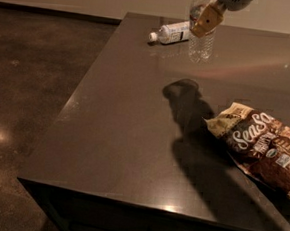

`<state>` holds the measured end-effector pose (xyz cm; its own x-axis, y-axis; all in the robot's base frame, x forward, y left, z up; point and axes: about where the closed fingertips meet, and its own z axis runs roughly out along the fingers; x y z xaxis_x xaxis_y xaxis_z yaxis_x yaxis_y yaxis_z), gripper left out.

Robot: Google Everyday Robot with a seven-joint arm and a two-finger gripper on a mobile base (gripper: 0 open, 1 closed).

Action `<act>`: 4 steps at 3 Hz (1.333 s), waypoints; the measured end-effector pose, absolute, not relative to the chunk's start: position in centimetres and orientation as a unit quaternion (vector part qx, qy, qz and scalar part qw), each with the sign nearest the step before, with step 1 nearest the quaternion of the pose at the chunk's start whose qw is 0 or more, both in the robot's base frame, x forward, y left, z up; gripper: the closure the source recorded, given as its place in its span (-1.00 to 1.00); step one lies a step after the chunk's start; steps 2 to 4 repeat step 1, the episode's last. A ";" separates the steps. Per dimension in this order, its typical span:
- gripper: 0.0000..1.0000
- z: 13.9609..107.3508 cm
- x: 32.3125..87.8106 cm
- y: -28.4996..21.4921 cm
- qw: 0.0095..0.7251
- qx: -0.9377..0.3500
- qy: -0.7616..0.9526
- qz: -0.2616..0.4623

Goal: Pick water bottle

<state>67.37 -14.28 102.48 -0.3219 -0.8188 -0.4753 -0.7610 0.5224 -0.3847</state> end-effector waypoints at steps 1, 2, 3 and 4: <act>1.00 102.7 67.2 -14.1 0.322 -0.488 0.810 -0.044; 1.00 102.7 67.2 -14.1 0.322 -0.488 0.810 -0.044; 1.00 102.7 67.2 -14.1 0.322 -0.488 0.810 -0.044; 1.00 102.7 67.2 -14.1 0.322 -0.488 0.810 -0.044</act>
Offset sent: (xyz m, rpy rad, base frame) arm 0.0000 0.0000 0.0000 0.0000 0.0000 0.0000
